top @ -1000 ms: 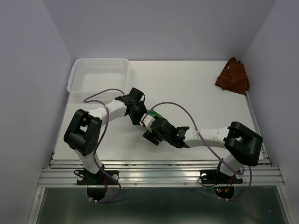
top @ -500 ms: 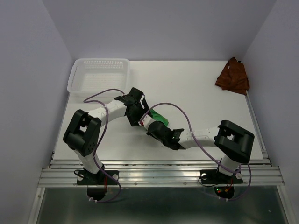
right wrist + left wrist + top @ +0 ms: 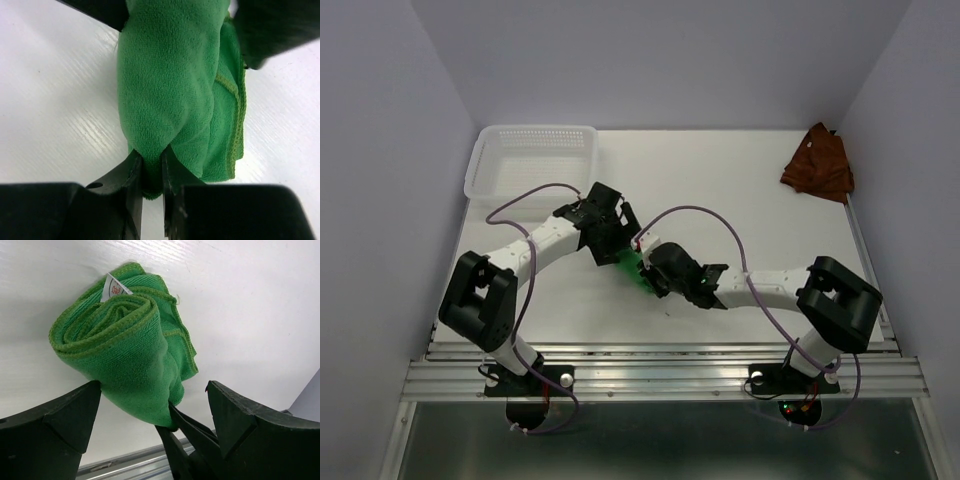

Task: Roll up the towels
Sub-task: Roll the towel

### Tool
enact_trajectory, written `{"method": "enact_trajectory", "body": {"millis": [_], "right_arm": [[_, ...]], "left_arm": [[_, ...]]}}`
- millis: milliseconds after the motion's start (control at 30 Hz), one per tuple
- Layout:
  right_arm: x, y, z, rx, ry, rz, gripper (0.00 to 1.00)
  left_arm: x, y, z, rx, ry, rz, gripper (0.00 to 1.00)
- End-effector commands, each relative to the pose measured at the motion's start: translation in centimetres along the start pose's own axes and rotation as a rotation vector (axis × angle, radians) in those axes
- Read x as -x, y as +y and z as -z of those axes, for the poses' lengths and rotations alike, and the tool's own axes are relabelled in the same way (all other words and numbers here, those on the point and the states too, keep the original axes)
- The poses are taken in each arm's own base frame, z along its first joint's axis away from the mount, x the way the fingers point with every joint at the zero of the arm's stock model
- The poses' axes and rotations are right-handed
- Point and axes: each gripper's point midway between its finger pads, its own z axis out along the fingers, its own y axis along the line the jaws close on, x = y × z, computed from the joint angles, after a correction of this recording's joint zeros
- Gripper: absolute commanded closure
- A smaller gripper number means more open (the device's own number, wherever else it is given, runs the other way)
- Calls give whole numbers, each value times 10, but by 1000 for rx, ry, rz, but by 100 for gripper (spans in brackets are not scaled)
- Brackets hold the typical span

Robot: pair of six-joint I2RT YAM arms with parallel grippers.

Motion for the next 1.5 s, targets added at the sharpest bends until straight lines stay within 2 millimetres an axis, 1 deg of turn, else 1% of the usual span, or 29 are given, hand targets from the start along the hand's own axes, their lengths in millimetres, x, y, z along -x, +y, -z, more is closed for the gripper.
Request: {"method": "enact_trajectory", "body": {"millis": [0,33,67,100,167,200,233,300,333,367,400,533,667,767,800,867,933,1067,1100,1200,1233,1300,1333,1367,1433,1467], "right_arm": [[12,11,4,144,-10,-191,97],[12,1,2,135,-7,-227,97],[12,3,2,165,-2,-258,97],[12,0,1,189,3,-281,97],[12,-4,0,199,13,-333,98],[9,-1,0,234,25,-351,98],[9,-8,-1,233,27,-384,99],[9,-6,-1,273,39,-440,99],[7,-8,-3,275,52,-464,99],[9,-14,-5,275,52,-512,99],[9,-13,-4,303,61,-533,99],[3,-22,-7,322,92,-644,99],[-3,-32,-7,350,102,-760,99],[-9,-37,-8,353,119,-858,99],[-10,-37,-8,353,120,-872,99],[-15,-45,-9,352,123,-905,99],[-15,-41,-8,389,132,-940,99],[-20,-51,-10,378,148,-1000,99],[-21,-49,-10,387,156,-1004,99],[-27,-60,-11,372,166,-1066,99],[-29,-58,-11,378,176,-1077,99],[-31,-65,-10,377,178,-1114,99],[-32,-63,-10,386,185,-1121,99],[-34,-66,-11,386,188,-1134,99],[-39,-62,-12,397,217,-1162,99],[-40,-65,-13,397,219,-1175,99]], "left_arm": [[1,-1,15,-17,-31,11,1],[0,0,16,-18,-30,13,1],[0,0,18,-23,-35,15,1],[-2,4,17,-14,-35,20,1],[-3,5,18,-16,-35,23,1],[-7,9,17,-11,-26,24,1],[-7,10,17,-11,-25,24,1],[-8,10,18,-21,-33,26,1],[-8,10,18,-25,-36,27,1],[-8,9,20,-36,-43,26,1],[-7,8,20,-41,-46,24,1],[-8,7,18,-50,-46,25,1],[-9,2,13,-77,-47,29,1],[-5,-5,9,-112,-59,45,2],[-6,-6,8,-119,-56,48,2],[-6,-9,5,-134,-51,52,2],[-7,-13,-2,-140,-40,51,2],[-7,-21,-14,-145,-27,40,3],[-8,-22,-16,-147,-20,38,3],[-10,-25,-21,-145,-12,31,4],[-10,-26,-22,-144,-11,30,5],[-11,-26,-26,-138,-8,30,6],[-11,-27,-26,-141,-6,32,6],[-13,-26,-28,-137,-3,32,7],[-12,-29,-29,-148,-5,30,9],[-12,-30,-32,-149,-6,29,10]]}}
